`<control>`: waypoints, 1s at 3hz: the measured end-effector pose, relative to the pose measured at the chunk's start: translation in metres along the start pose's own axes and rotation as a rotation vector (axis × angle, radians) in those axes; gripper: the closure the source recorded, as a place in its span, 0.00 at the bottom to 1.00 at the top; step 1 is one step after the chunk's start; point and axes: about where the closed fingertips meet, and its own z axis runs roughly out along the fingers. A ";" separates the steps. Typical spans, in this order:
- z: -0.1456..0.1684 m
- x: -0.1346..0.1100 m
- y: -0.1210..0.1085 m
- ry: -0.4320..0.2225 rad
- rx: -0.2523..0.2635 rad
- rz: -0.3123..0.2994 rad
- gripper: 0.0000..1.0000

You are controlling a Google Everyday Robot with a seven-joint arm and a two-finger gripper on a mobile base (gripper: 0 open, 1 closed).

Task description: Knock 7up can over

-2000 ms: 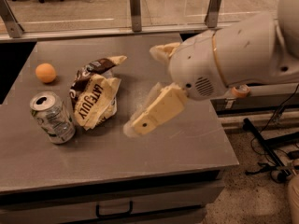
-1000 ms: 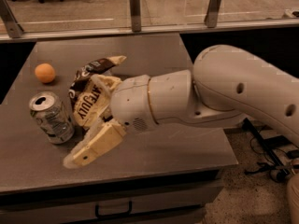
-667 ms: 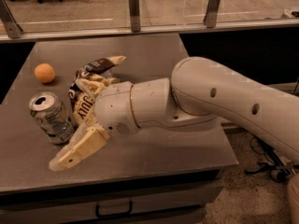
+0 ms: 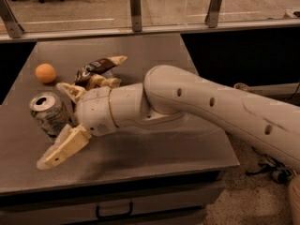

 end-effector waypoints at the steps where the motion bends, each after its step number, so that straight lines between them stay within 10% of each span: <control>1: 0.020 0.010 0.001 0.002 -0.028 -0.001 0.18; 3: 0.039 0.012 -0.001 0.009 -0.066 -0.018 0.65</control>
Offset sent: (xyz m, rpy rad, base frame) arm 0.0019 0.0388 -0.0277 -0.0188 0.0065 0.0834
